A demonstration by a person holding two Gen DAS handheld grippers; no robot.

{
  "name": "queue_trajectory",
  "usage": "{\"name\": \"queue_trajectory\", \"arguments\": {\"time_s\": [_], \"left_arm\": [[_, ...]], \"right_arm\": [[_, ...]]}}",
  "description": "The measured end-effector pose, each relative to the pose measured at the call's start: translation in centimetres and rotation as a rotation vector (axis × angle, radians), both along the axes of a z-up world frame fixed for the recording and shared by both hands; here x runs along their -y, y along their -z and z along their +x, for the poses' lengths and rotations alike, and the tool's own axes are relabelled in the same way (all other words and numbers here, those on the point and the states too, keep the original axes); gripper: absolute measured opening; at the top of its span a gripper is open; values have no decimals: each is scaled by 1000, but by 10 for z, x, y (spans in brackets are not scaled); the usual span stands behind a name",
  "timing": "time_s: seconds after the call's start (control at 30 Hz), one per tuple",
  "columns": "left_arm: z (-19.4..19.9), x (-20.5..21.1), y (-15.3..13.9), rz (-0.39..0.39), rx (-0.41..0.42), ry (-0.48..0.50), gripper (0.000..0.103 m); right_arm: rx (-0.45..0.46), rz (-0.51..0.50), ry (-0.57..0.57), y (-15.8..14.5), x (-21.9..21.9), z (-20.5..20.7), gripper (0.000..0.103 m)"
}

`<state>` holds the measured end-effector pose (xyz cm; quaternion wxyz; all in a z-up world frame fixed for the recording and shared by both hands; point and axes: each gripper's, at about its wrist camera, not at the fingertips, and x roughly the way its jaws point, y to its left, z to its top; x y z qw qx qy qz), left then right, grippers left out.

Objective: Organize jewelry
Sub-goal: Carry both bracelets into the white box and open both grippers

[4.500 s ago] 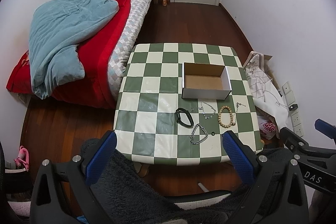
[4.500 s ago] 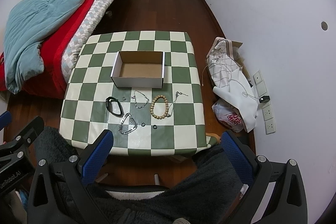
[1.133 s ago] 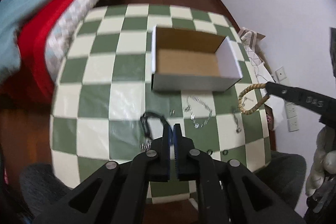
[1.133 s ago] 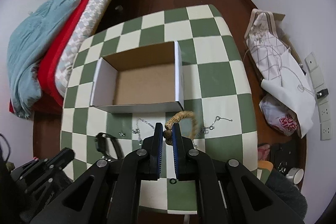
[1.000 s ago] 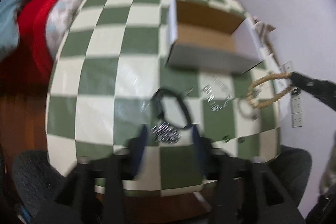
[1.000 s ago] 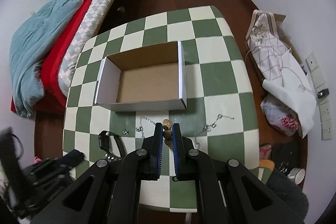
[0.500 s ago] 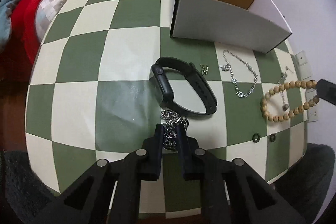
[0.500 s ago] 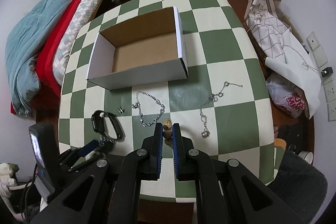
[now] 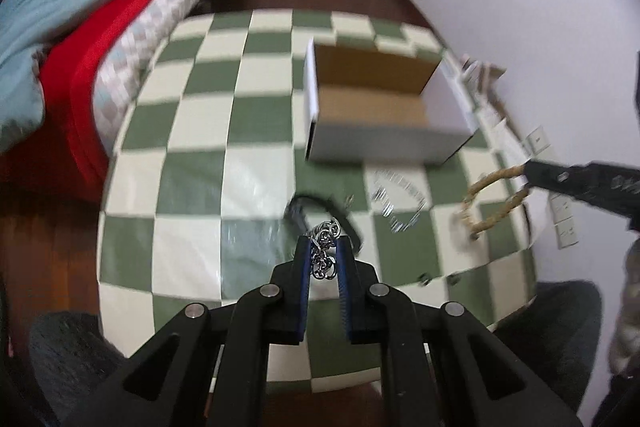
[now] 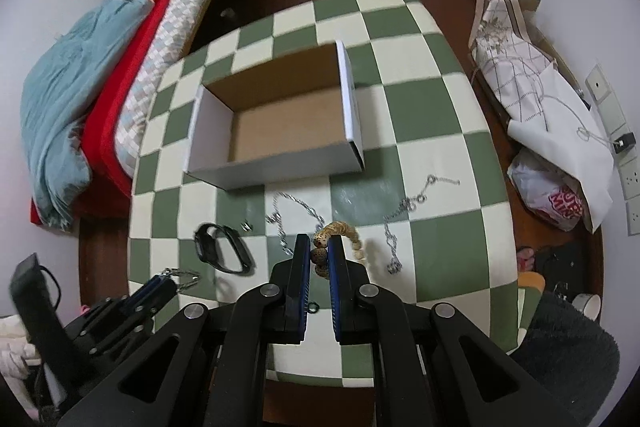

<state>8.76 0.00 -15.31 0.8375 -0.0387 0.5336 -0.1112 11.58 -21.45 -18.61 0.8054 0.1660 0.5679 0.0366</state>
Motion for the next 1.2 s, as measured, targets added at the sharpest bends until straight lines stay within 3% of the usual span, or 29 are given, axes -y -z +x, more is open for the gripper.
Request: {"name": "queue_trajectory", "arguments": {"time_s": [0.23,0.4,0.5,0.7,0.9,1.03,1.07,1.1,1.17,1.2], "left_arm": [[53,21,-57,-82,95,24,9],[98,37,-74,-83,126,53,9],[129,43,-63,-73,92,64,9],[175,47,-26,-92,-26,61,10],[202,47,3,-126,-133,54,10],[210,43,5,-131,-169,19,11],[210,42,4,-123,-168,10,12],[210,41,1,-108,-158,3,14],[208,40,-5,-61,-125,-5,34],[206,38,-8,-30,-103,-16,63]], "right_arm": [[92,47,-23,-49,-4,25,9],[137,29,-41,-70,-9,61,9],[131,7,-50,-67,-13,89,9],[48,-31,-81,-30,-24,139,9],[-1,-46,-107,-5,-29,164,9],[-50,-32,-111,7,-26,175,10],[-63,-36,-109,9,-26,176,14],[-67,-38,-106,10,-25,176,27],[-78,-81,-98,13,-22,174,50],[-78,-92,-95,12,-21,173,57]]}}
